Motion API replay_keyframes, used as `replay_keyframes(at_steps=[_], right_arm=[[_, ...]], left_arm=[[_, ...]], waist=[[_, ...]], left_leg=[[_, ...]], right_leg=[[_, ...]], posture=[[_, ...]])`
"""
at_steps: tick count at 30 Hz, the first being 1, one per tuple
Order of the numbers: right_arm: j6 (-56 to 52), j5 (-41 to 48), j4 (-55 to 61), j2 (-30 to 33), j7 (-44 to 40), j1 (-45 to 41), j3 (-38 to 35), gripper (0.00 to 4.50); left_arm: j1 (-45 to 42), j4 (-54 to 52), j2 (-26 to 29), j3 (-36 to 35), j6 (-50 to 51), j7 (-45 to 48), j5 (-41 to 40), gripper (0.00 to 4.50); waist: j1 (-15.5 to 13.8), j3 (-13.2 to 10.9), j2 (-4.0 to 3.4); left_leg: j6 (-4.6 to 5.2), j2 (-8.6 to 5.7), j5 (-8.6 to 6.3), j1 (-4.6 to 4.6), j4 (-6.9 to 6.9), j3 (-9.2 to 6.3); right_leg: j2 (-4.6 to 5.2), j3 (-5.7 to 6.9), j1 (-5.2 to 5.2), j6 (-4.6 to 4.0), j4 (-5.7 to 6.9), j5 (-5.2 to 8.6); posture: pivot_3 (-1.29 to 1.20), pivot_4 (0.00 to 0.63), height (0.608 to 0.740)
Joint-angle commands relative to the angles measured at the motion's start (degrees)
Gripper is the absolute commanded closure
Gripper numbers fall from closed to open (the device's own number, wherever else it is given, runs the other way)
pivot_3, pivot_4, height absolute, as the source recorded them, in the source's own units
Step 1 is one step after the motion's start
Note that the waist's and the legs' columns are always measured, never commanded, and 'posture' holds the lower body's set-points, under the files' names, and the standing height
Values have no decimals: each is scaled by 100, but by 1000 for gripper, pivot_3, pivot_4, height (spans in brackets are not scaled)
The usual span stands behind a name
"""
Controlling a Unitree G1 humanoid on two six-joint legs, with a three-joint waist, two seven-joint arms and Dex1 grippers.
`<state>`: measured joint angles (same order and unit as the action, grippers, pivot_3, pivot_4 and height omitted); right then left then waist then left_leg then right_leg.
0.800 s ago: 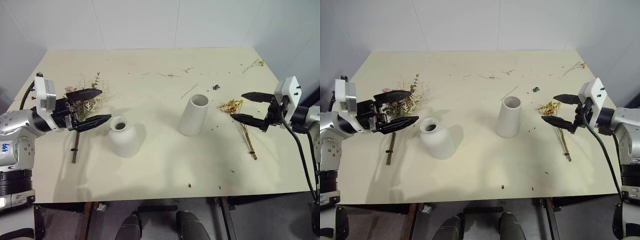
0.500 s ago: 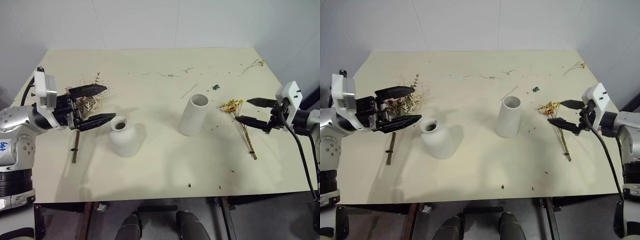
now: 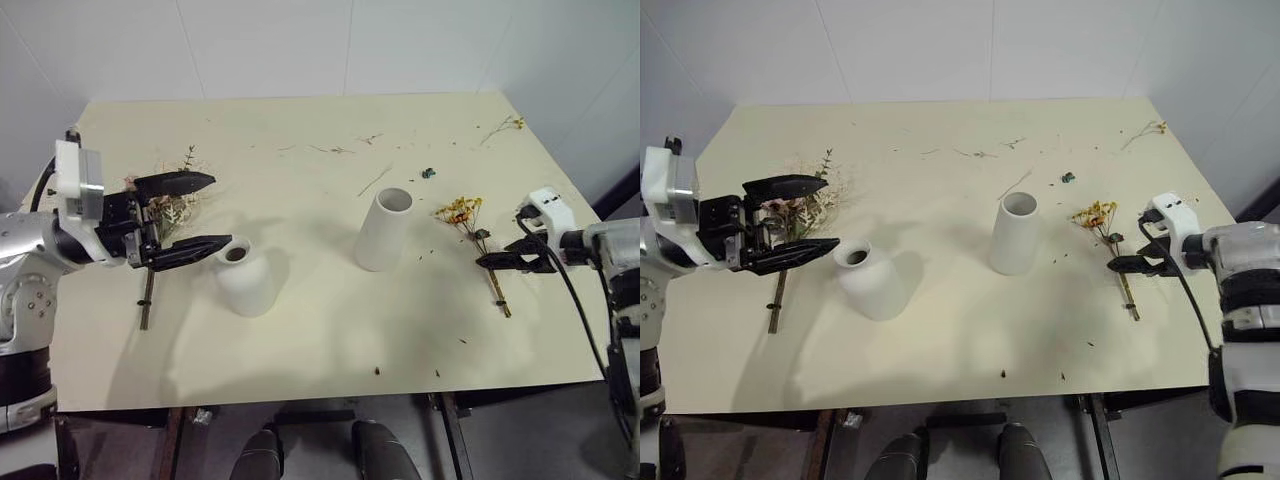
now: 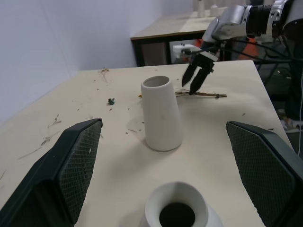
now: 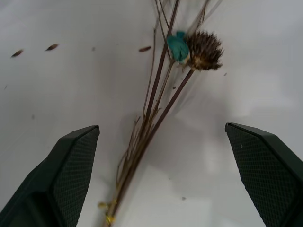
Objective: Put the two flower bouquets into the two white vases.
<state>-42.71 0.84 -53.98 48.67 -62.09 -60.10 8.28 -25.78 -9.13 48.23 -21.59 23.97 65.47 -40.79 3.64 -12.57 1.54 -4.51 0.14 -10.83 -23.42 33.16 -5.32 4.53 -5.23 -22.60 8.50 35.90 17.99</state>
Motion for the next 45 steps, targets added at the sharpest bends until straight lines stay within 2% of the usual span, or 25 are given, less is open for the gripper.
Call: replay_keyframes(at_steps=[1,4,7,15,18,23,26,28,32,35,38,45], right_arm=[[139,-271,-395,-13,230,-252,67,0],[212,-422,-776,-183,392,-412,106,0],[242,-547,-979,-276,369,-522,148,623],[425,-599,-1153,-287,407,-645,-22,3353],[592,-446,-1063,-152,612,-601,-307,4380],[909,18,-655,45,873,-521,-1028,4448],[1487,723,386,8,1073,-288,-1943,4448],[2183,1314,1522,-256,1316,-31,-2686,4448],[2493,2343,3581,-1176,2238,237,-3629,4448],[1982,3115,4744,-1673,2371,392,-3589,4448],[1347,3846,5434,-2069,2623,433,-3481,4448],[1387,3846,5593,-2565,2758,997,-2902,4448]], left_arm=[[167,-410,79,-298,66,-141,-247,21],[332,-552,70,-413,81,-263,-301,21],[411,-658,88,-461,110,-331,-369,0],[213,-487,144,-322,19,-263,-337,0],[17,-306,66,-151,-77,-209,-258,0],[-307,99,-89,88,-278,-149,-140,0],[-461,344,-238,235,-416,-108,-61,0],[-562,510,-347,329,-500,-82,-8,0],[-811,854,-559,501,-640,-34,100,0],[-1020,1109,-702,624,-757,-23,198,0],[-1196,1327,-826,701,-862,-9,288,0],[-1260,1447,-917,729,-966,-48,361,0]], waist=[[-16,0,0],[-26,2,3],[-21,3,5],[0,3,5],[-1,3,5],[-19,2,4],[-16,1,2],[-9,-2,-3],[19,-1,-4],[-17,-1,-3],[-38,-1,-3],[-45,3,3]], left_leg=[[0,0,-1,0,1,0],[-2,-1,-1,2,7,0],[-2,-3,-2,3,22,1],[-2,-2,-1,5,20,1],[-2,-2,-1,6,16,0],[-2,-3,-1,4,16,1],[-2,-3,-2,2,13,1],[-2,-3,-2,2,11,4],[-3,4,-1,4,6,-1],[-4,5,-1,3,9,-5],[-3,4,-1,2,18,-7],[-3,3,0,3,22,-9]], right_leg=[[0,0,1,0,-1,0],[0,1,6,1,-2,-1],[0,0,15,5,-1,-4],[-1,0,14,5,2,-4],[-2,0,13,5,2,-4],[-2,0,13,7,1,-5],[-2,-1,12,8,-1,-5],[-2,-3,9,10,0,-5],[-8,-2,6,12,10,-4],[-9,0,8,11,11,-4],[-9,-1,9,12,18,-5],[-9,0,10,11,21,-6]], posture=[[0,150,740],[0,150,740],[0,150,740],[0,150,740],[0,150,740],[0,150,740],[0,150,740],[0,150,740],[0,150,740],[0,150,740],[0,150,740],[0,150,740]])
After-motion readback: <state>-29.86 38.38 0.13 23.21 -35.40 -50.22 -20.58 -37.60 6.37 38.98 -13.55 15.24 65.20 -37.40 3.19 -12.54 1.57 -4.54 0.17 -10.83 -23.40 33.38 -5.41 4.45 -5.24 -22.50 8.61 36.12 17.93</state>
